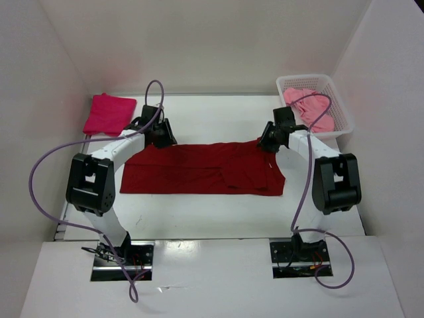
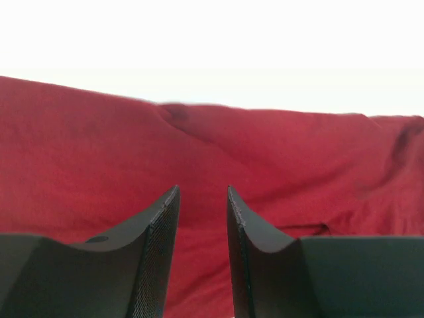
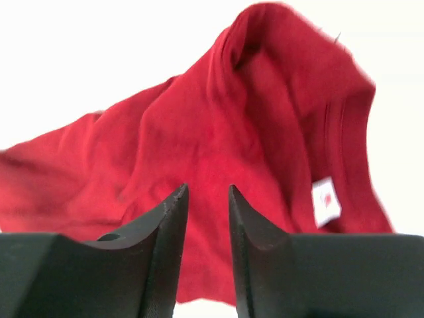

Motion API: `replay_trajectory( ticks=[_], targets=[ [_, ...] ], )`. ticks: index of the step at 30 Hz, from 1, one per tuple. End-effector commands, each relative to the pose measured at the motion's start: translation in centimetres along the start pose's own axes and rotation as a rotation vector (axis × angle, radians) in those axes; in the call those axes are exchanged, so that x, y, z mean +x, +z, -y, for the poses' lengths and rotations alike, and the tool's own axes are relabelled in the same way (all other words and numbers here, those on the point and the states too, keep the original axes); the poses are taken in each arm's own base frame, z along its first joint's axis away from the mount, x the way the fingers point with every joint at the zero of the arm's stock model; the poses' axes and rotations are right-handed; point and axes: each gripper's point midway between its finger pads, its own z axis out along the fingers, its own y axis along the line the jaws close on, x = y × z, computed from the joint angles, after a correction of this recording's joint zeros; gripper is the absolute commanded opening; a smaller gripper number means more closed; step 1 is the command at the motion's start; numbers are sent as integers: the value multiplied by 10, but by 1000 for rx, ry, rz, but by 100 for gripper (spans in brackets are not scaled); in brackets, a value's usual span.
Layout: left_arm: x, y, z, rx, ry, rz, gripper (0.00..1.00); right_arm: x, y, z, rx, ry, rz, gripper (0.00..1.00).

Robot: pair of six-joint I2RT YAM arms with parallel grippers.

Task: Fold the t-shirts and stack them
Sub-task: Fold the other side of the tshirt into a rectangle

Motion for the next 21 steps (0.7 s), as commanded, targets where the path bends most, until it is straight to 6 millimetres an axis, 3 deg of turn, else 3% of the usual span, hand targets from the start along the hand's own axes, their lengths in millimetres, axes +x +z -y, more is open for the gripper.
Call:
replay_trajectory(
  ticks=[1, 4, 8, 11, 16, 21],
  targets=[
    [-15, 11, 3, -10, 20, 33, 42, -32, 15, -10, -3, -83, 95, 37],
    [-14, 26, -4, -43, 37, 22, 42, -32, 29, -5, 25, -81, 88, 46],
    [-6, 39, -10, -60, 34, -9, 42, -42, 39, 2, 72, -99, 110, 47],
    [1, 47, -15, -73, 33, -31, 42, -39, 50, 3, 76, -98, 87, 31],
    [0, 52, -37, -94, -16, -49, 42, -36, 47, 16, 129, -65, 110, 10],
    [-2, 54, -55, -115, -59, -54, 42, -39, 38, 35, 189, -35, 119, 0]
  ],
)
